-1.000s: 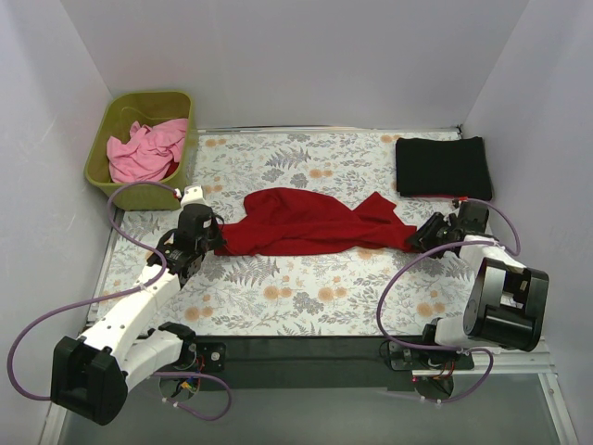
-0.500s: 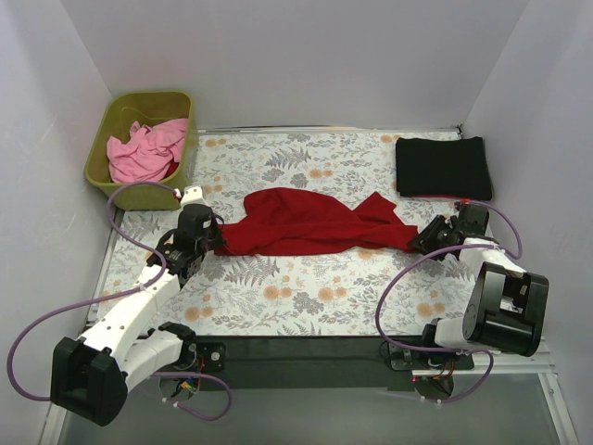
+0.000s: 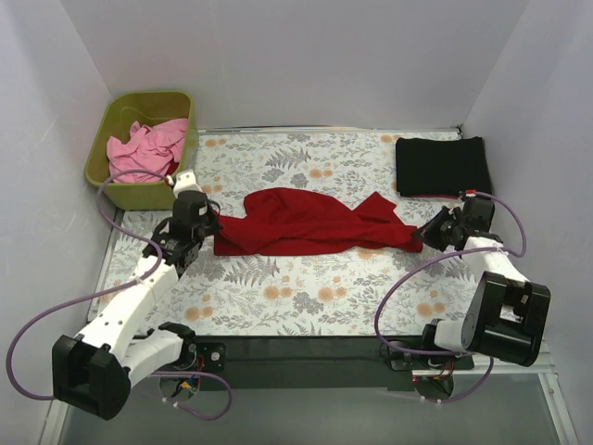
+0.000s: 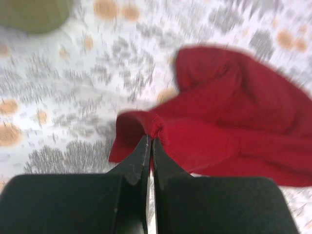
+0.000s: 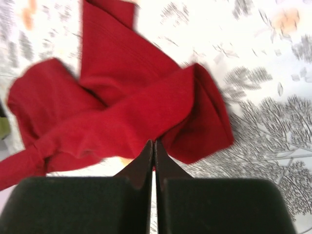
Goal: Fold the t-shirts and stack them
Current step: Flatten the tshirt out
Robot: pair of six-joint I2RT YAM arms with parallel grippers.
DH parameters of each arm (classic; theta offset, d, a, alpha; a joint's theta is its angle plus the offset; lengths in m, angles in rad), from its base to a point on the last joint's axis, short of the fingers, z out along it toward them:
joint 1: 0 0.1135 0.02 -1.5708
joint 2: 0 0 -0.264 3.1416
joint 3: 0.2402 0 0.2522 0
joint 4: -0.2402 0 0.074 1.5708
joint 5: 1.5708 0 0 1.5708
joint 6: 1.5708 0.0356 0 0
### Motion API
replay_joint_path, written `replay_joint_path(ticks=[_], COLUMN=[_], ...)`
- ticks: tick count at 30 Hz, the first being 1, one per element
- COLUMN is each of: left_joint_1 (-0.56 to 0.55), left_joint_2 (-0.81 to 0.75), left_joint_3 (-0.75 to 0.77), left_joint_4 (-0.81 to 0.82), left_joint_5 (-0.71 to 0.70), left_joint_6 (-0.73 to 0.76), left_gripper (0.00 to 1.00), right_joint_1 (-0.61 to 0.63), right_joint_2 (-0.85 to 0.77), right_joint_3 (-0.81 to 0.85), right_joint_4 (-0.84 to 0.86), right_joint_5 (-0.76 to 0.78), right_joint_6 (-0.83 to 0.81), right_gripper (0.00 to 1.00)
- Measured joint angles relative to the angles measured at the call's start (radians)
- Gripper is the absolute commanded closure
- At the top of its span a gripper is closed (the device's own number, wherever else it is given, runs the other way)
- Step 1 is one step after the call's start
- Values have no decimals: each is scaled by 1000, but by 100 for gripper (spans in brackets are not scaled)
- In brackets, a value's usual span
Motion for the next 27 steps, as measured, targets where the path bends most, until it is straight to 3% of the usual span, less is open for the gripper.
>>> replay_joint_path(ticks=[5, 12, 17, 21, 27], left_joint_1=[76, 189, 226, 229, 229], left_joint_2=[139, 445, 573, 542, 401], left_joint_3=[307, 952, 1347, 1452, 1456], left_joint_4=[-10, 6, -16, -7, -7], left_joint_5=[-11, -3, 14, 42, 106], left_joint_6=[13, 23, 35, 62, 77], left_gripper=[100, 100, 100, 100, 100], right_joint_1=[1, 3, 7, 7, -8], right_joint_2=[-10, 97, 155, 122, 7], right_joint_3=[204, 784, 1073, 1120, 1107], right_joint_4=[-31, 8, 47, 78, 74], right_joint_5=[-41, -109, -144, -153, -152], right_joint_6=[47, 106, 140, 150, 137], right_gripper=[99, 99, 99, 99, 99])
